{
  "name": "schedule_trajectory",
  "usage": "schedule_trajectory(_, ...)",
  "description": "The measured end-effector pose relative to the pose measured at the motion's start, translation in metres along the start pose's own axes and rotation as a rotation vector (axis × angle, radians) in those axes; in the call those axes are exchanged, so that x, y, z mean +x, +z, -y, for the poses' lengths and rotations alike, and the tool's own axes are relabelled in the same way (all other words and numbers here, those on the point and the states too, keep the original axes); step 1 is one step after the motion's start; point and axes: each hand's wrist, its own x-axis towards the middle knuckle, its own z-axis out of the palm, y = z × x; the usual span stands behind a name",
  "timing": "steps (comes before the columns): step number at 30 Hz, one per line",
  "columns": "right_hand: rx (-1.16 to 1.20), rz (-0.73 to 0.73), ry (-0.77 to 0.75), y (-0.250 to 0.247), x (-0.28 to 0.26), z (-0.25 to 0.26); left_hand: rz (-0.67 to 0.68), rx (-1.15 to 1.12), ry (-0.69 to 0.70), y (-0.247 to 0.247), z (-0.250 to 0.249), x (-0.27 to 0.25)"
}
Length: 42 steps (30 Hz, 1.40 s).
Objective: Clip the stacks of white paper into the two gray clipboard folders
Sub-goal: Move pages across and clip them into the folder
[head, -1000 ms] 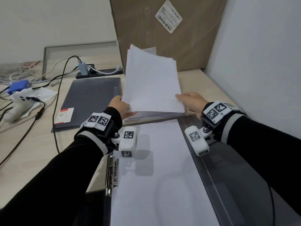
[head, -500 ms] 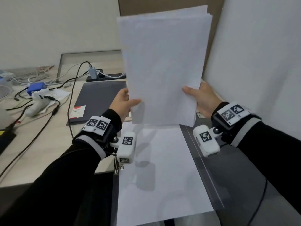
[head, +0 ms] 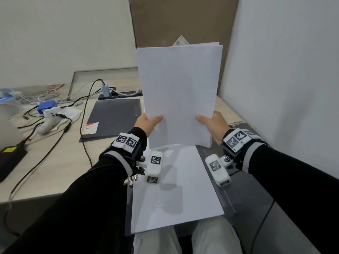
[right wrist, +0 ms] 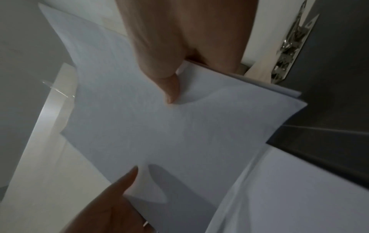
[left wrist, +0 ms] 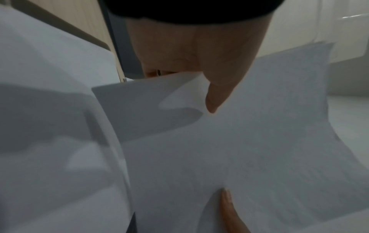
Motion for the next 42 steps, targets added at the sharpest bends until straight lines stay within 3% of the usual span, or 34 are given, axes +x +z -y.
schedule_trajectory(6,0.093,0.111,0.12,-0.004,-0.019,-0.012,0.041,-0.122,0.001,-0.001,0.007,-0.015)
schedule_trajectory(13,0.123,0.135,0.138,0.0,-0.028,-0.011,0.071,-0.15,-0.142,-0.011,0.013,-0.016)
schedule_trajectory(21,-0.033,-0.027,0.032,-0.001,-0.031,-0.006,0.049,-0.053,-0.101,-0.005,0.012,-0.015)
schedule_trajectory(26,-0.182,-0.123,0.053,-0.045,-0.033,0.015,0.081,0.222,-0.064,0.013,0.008,-0.018)
schedule_trajectory(33,-0.562,-0.152,0.351,-0.126,-0.046,-0.006,0.38,0.765,-0.008,0.089,0.015,-0.04)
schedule_trajectory(42,-0.563,-0.168,0.51,-0.171,-0.067,-0.038,0.684,1.347,-0.08,0.137,0.036,-0.042)
